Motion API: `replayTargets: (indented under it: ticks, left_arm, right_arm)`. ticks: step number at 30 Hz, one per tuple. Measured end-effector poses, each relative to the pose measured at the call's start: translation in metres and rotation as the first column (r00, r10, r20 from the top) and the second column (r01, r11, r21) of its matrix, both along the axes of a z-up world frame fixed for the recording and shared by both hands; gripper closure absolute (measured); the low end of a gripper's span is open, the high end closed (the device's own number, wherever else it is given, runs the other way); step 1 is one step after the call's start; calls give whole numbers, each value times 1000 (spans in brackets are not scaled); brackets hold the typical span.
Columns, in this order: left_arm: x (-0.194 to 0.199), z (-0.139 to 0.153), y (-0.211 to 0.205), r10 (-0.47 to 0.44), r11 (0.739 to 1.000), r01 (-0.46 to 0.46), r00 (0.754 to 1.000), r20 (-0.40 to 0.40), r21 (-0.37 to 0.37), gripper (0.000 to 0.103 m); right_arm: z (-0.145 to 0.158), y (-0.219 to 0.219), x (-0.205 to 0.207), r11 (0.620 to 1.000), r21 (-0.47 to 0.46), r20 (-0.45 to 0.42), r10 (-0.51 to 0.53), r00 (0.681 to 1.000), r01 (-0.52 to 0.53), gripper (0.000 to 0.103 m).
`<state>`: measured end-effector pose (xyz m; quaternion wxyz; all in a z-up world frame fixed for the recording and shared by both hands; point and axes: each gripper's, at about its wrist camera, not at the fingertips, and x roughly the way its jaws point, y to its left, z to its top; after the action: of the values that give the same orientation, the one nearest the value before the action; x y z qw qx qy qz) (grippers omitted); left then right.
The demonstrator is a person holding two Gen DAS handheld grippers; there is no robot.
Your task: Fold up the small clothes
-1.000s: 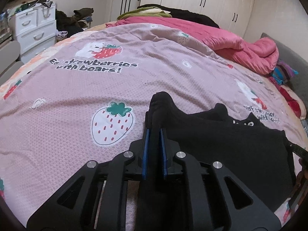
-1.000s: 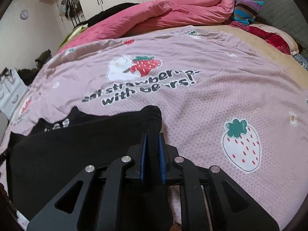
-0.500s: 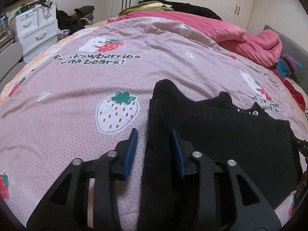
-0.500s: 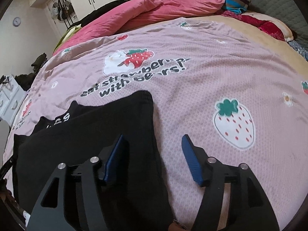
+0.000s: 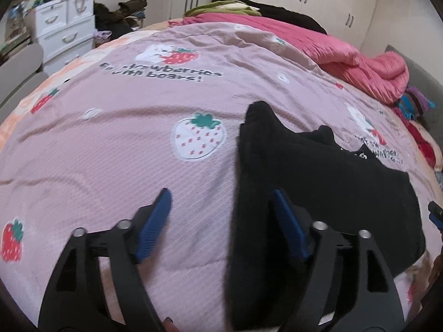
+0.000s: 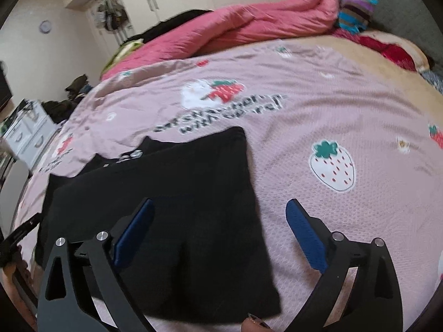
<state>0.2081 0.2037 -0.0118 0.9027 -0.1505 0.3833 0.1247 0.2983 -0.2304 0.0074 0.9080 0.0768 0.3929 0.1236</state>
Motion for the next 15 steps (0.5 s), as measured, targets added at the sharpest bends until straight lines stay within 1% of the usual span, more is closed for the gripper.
replayTargets:
  ticks: [1, 3, 6, 11, 15]
  left_arm:
    - [-5, 3, 3, 10, 1000, -10, 1000, 8, -6, 24]
    - [-11, 8, 6, 18, 1000, -18, 1000, 23, -11, 14]
    - [-17, 17, 8, 23, 1000, -23, 999, 40, 2, 10]
    - [-24, 22, 14, 26, 1000, -26, 999, 28, 9, 9]
    - [-30, 23, 18, 30, 999, -31, 999, 15, 26, 9]
  right_arm:
    - [4, 3, -5, 1000, 1, 15, 22, 1000, -22, 6]
    - [10, 11, -13, 998, -12, 37, 55, 998, -55, 5]
    - [18, 31, -27, 992, -48, 77, 119, 990, -116, 5]
    - [21, 65, -45, 974, -100, 101, 214, 972, -204, 5]
    - [21, 94, -59, 953, -131, 112, 289, 951, -275, 5]
